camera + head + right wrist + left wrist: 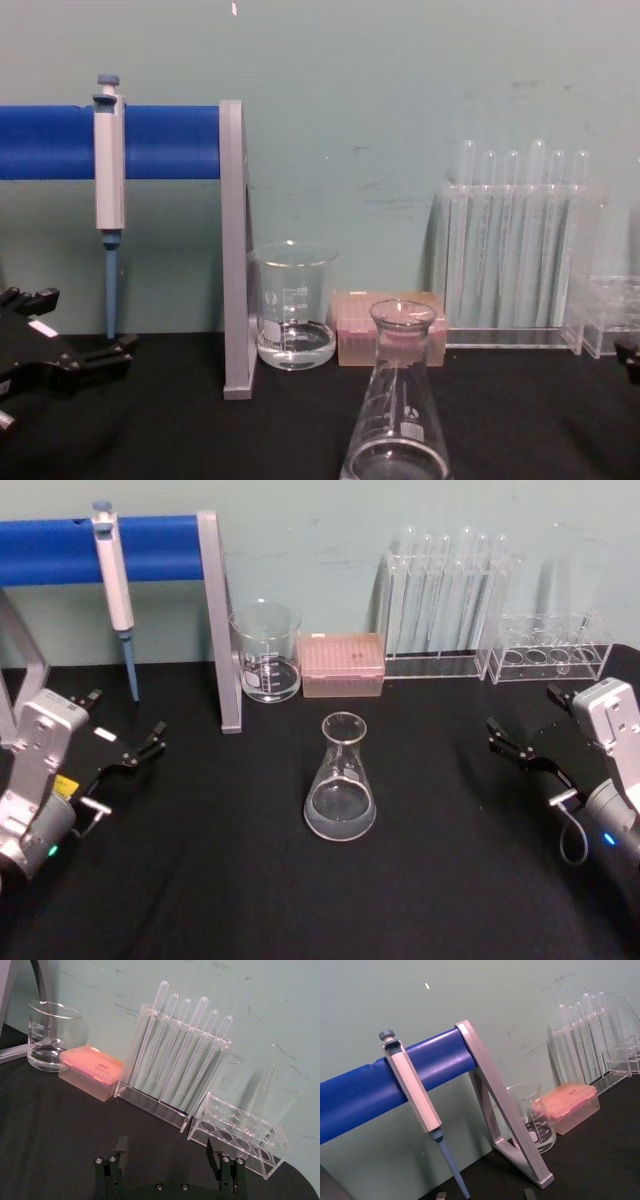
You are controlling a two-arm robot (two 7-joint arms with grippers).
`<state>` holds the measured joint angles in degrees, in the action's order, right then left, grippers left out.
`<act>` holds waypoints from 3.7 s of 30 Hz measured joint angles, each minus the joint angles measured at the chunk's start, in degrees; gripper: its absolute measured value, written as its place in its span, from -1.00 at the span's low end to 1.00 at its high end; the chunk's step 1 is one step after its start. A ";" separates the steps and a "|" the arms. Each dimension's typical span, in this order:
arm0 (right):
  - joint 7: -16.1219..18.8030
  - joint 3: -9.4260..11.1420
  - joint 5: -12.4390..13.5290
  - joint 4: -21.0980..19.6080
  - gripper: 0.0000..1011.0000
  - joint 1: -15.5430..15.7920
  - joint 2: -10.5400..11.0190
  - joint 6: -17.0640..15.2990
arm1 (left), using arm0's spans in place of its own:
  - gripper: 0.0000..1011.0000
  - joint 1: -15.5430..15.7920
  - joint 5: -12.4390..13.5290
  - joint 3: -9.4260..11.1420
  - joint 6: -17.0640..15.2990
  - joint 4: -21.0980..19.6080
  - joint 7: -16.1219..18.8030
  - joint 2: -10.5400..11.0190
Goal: Grasp the erlenmeyer flask with one hand, shake it three times, then place it back.
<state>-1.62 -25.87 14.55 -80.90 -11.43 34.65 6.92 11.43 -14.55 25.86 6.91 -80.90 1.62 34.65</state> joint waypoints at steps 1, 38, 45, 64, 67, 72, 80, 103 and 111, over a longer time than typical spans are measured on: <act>0.00 0.00 0.00 0.00 0.98 0.00 0.00 0.00 | 0.98 0.00 0.00 0.00 0.00 0.00 0.00 0.00; 0.00 0.00 0.00 0.00 0.98 0.00 0.00 -0.01 | 0.98 0.00 0.00 0.00 0.00 0.00 0.00 0.00; 0.18 0.20 -0.01 0.00 0.98 0.03 -0.08 -0.01 | 0.98 0.00 0.00 0.00 0.00 0.00 0.00 0.00; 9.33 4.23 6.31 -4.73 0.98 2.83 0.20 -2.97 | 0.98 0.00 0.00 0.00 0.00 0.00 0.00 0.00; 11.95 4.88 8.52 -5.90 0.98 3.39 0.32 -4.03 | 0.98 0.00 0.00 0.00 0.00 0.00 0.00 0.00; 15.45 5.34 10.78 -7.15 0.98 3.74 0.32 -5.39 | 0.98 0.00 0.00 0.00 0.00 0.00 0.00 0.00; 21.17 5.32 13.46 -8.17 0.98 3.58 -0.40 -7.46 | 0.98 0.00 0.00 0.00 0.00 0.00 0.00 0.00; 29.15 3.53 13.81 -9.28 0.98 2.38 -3.46 -10.26 | 0.98 0.00 0.00 0.00 0.00 0.00 0.00 0.00; 29.87 2.02 12.56 -7.97 0.98 0.81 -4.64 -10.44 | 0.98 0.00 0.00 0.00 0.00 0.00 0.00 0.00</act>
<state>28.25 -23.85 27.10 -88.87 -10.61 30.01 -3.52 11.43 -14.55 25.86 6.91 -80.90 1.62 34.65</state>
